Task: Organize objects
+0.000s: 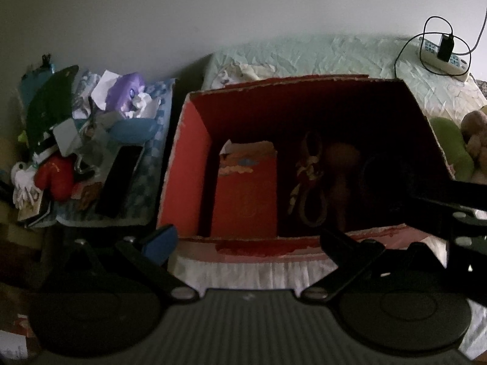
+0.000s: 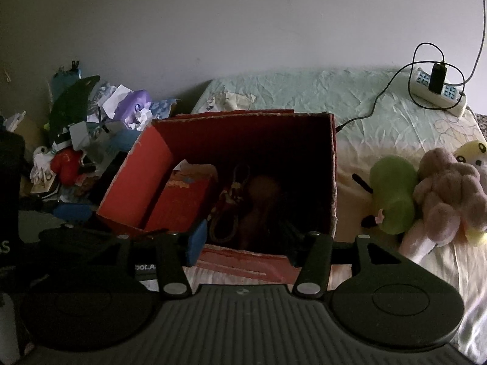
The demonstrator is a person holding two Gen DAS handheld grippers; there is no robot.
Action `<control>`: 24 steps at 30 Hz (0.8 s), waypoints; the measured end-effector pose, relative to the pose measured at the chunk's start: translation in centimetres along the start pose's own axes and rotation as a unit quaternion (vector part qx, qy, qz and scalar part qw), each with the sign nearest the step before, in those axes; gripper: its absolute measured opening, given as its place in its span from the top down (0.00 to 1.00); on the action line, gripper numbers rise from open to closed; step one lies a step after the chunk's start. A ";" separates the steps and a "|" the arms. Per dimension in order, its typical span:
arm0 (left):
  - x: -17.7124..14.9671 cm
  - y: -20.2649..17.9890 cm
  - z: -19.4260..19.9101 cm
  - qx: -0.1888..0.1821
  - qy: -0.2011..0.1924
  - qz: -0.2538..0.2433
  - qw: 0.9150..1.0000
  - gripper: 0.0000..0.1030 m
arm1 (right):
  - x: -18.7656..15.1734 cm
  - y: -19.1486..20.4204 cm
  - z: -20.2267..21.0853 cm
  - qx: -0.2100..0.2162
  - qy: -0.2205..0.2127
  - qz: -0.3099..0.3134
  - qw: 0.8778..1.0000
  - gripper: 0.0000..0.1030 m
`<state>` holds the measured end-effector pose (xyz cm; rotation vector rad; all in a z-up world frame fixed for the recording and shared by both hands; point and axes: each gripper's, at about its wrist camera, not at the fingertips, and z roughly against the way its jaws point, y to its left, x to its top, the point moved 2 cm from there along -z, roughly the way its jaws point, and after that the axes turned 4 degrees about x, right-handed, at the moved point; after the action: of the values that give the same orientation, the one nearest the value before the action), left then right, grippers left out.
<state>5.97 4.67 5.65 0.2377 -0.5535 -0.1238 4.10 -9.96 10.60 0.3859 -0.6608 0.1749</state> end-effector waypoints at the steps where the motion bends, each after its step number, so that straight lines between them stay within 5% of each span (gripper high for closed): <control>1: 0.0 -0.1 0.0 0.001 -0.004 0.000 1.000 0.02 | 0.0 -0.1 0.0 -0.002 -0.002 0.000 1.000 0.46; 13: 1.3 1.9 0.4 0.029 -0.064 0.033 0.997 0.02 | 0.9 0.0 -0.4 -0.018 -0.033 -0.019 0.999 0.41; 24: 1.7 2.1 -1.9 0.015 -0.067 0.040 0.997 0.02 | 1.5 -0.6 -2.2 -0.016 -0.042 -0.028 0.999 0.41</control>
<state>8.55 6.74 5.52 0.2376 -0.6981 -0.0543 6.63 -9.62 9.78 0.3821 -0.7333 0.0959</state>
